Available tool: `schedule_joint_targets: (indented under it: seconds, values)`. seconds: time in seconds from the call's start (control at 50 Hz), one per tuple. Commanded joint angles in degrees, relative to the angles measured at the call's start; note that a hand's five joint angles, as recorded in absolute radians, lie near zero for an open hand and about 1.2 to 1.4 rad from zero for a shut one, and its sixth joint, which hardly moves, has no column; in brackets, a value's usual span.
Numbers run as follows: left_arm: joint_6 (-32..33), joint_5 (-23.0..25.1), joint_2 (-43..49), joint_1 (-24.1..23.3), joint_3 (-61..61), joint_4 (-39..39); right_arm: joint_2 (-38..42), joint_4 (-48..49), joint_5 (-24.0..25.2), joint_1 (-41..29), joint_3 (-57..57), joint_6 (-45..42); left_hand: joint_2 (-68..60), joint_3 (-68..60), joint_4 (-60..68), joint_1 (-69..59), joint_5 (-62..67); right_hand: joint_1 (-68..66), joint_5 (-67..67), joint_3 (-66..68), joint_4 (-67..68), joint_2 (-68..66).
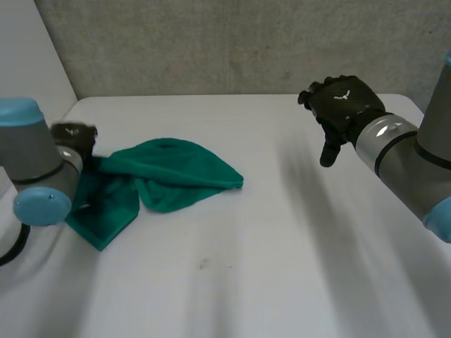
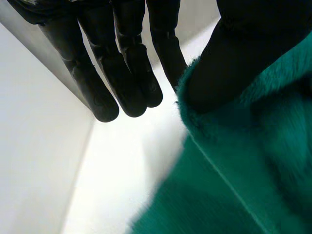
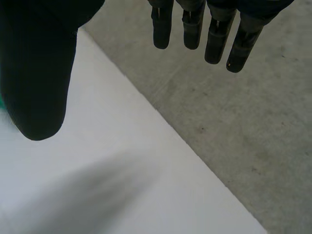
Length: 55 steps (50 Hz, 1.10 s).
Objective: Fold the towel.
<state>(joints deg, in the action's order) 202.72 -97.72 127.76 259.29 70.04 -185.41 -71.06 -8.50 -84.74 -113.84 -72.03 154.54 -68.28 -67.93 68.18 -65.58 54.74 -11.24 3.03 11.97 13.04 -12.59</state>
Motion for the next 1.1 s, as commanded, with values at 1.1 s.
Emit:
schedule_joint_targets:
  seconds: [1.1]
  values:
    - [0.1, -0.5, -38.0, -16.5, 6.2, 0.8, 33.6, 3.1, -1.3, -21.7, 23.7, 55.9, -11.7, -12.1, 11.8, -14.4, 15.3, -6.4, 4.6, 5.7, 4.6, -5.1]
